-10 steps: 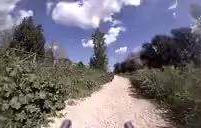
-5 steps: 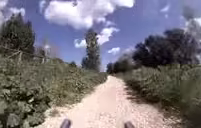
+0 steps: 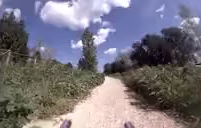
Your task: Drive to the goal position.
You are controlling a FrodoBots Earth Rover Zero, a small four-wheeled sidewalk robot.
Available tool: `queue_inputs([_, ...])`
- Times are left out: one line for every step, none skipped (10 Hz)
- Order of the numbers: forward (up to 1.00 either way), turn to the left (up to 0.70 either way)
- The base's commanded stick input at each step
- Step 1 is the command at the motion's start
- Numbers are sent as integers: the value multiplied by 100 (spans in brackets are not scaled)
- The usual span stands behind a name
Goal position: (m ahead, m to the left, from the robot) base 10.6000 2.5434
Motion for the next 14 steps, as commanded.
queue_inputs([63, 0])
queue_inputs([79, 0])
queue_inputs([85, 0])
queue_inputs([85, 0])
queue_inputs([85, 0])
queue_inputs([84, 0])
queue_inputs([84, 0])
queue_inputs([84, 0])
queue_inputs([85, 0])
queue_inputs([85, 0])
queue_inputs([85, 0])
queue_inputs([85, 0])
queue_inputs([85, 0])
queue_inputs([85, 0])
